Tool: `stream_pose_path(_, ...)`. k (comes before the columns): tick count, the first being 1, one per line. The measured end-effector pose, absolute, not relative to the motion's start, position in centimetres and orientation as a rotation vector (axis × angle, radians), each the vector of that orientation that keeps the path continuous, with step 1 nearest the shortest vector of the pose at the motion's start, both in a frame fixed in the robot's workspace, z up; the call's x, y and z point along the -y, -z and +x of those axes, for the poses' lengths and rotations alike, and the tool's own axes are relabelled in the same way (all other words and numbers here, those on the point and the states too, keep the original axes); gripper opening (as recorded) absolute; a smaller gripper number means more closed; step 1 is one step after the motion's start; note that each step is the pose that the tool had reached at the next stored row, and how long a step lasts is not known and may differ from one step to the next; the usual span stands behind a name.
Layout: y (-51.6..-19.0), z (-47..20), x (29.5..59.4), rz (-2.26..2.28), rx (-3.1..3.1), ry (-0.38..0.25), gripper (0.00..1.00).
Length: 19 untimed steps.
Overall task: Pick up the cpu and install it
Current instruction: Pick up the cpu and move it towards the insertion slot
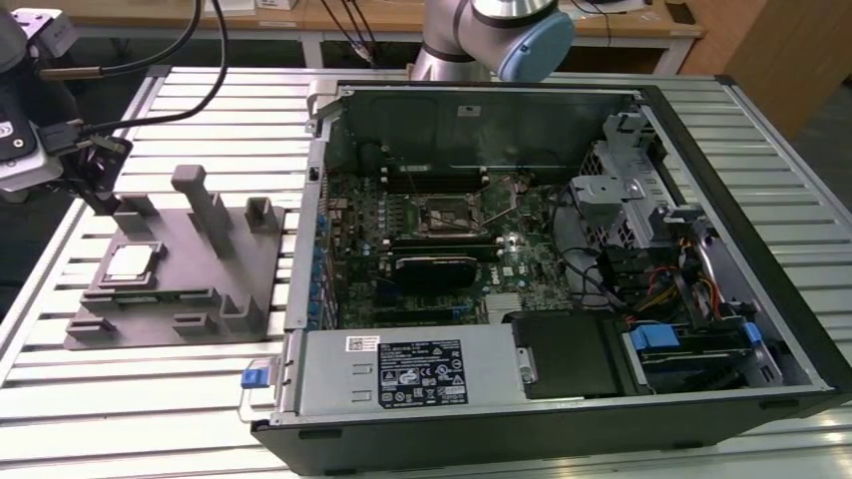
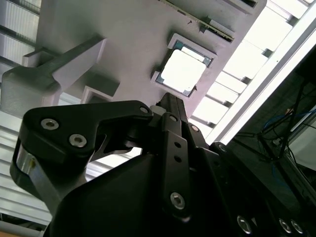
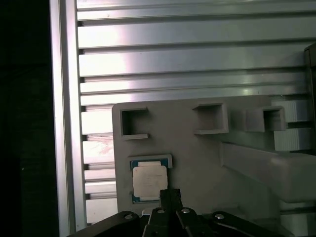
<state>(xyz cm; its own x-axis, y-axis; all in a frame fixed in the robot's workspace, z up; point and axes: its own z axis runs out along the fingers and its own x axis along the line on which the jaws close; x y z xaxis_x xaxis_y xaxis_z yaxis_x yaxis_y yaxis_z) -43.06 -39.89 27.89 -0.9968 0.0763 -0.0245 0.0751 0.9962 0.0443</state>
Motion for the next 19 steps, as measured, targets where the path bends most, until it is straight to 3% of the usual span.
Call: stream_pose_path(19, -27.22, -43.44, 39.89, 0.118, -3.112, -0.068, 0.11)
